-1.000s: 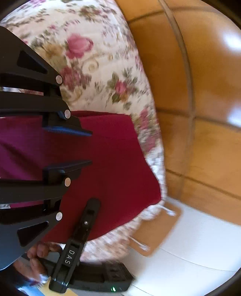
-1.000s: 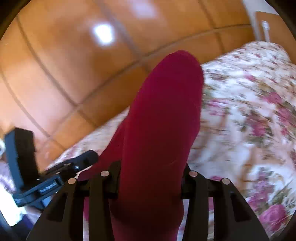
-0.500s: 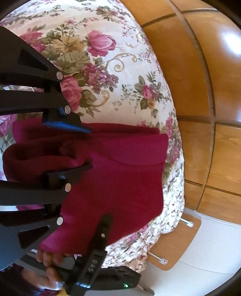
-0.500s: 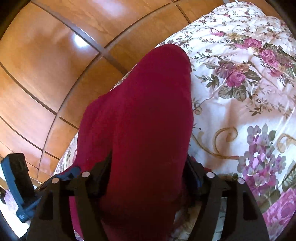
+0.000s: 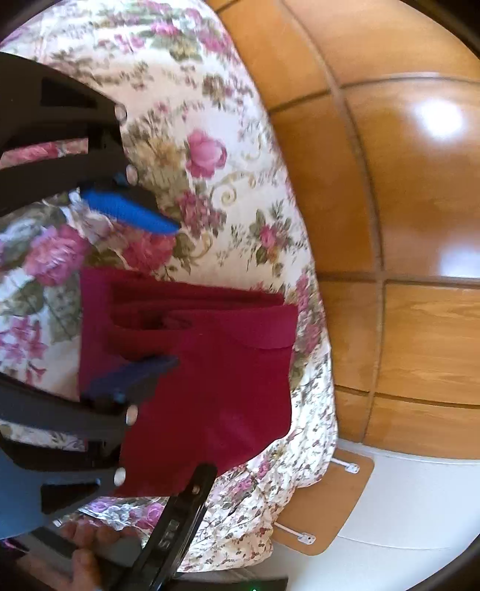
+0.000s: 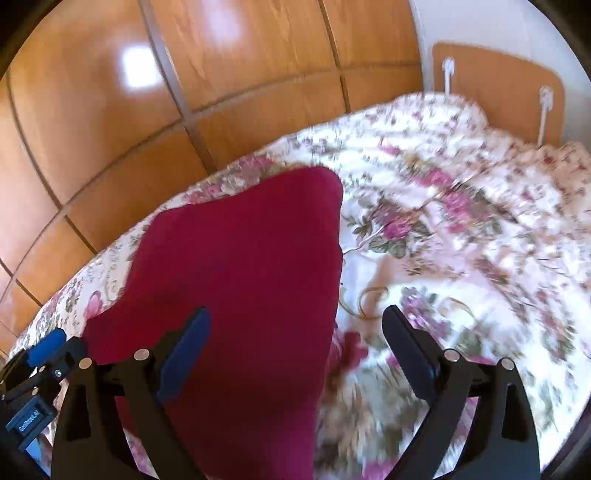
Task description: Fold small clothes
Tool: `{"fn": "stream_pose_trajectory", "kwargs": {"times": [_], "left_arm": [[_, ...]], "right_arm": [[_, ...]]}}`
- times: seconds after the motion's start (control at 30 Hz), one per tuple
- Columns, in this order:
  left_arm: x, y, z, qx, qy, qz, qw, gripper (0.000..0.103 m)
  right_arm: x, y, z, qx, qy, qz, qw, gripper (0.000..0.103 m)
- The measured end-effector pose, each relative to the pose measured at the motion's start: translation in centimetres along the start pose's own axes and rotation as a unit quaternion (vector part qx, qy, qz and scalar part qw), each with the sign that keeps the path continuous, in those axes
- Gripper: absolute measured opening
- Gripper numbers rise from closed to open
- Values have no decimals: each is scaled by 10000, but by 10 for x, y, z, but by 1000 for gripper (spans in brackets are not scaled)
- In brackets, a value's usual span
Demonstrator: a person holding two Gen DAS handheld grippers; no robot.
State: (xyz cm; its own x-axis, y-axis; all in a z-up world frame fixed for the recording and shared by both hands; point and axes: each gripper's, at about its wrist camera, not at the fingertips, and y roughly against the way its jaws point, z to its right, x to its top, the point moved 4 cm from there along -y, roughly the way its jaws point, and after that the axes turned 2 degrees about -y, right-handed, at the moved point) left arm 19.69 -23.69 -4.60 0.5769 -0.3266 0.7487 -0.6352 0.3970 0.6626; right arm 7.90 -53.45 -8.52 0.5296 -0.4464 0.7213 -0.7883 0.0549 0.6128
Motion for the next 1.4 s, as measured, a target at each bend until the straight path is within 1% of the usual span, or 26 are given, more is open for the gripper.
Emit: {"fn": "stream_pose_trajectory", "kwargs": {"times": [0.07, 0.13, 0.17, 0.2, 0.27, 0.37, 0.4, 0.43, 0.53, 0.63, 0.83, 1.1, 1.33, 1.4], "left_arm": [[-5, 12, -2, 80, 46, 89, 9999, 71], [-9, 22, -3, 143, 110, 152, 9997, 71], [-11, 27, -4, 157, 153, 175, 9996, 73], [-13, 31, -5, 168, 189, 194, 9995, 79], [-18, 41, -7, 212, 262, 280, 9990, 82], [-23, 53, -8, 291, 284, 370, 9985, 82], [-24, 55, -8, 307, 293, 376, 9984, 85], [-25, 58, -9, 294, 318, 394, 9983, 85], [-29, 67, -8, 282, 347, 468, 9979, 86], [-31, 71, -6, 297, 303, 519, 9978, 89], [-34, 71, 0, 255, 282, 486, 9981, 89], [-35, 71, 4, 254, 255, 477, 9982, 89], [-36, 71, 4, 306, 192, 493, 9981, 89], [-36, 71, 4, 307, 179, 500, 9981, 93]], "right_arm": [[-11, 17, -7, -118, 101, 87, 9998, 96], [-21, 30, -13, -387, 195, 178, 9989, 97], [-28, 36, -16, -515, 210, 203, 9982, 99], [-34, 41, -19, -607, 211, 228, 9977, 100], [-46, 50, -27, -743, 267, 300, 9964, 100], [-58, 58, -38, -890, 333, 350, 9949, 100], [-61, 60, -41, -911, 323, 345, 9947, 100], [-63, 62, -44, -938, 302, 357, 9945, 100], [-66, 68, -47, -1039, 230, 455, 9933, 100], [-66, 74, -47, -1132, 192, 514, 9921, 100], [-66, 84, -45, -1181, 144, 580, 9912, 100], [-71, 80, -43, -1099, 148, 457, 9928, 100], [-71, 81, -45, -1121, 211, 520, 9921, 100], [-71, 80, -46, -1103, 224, 510, 9923, 100]]}}
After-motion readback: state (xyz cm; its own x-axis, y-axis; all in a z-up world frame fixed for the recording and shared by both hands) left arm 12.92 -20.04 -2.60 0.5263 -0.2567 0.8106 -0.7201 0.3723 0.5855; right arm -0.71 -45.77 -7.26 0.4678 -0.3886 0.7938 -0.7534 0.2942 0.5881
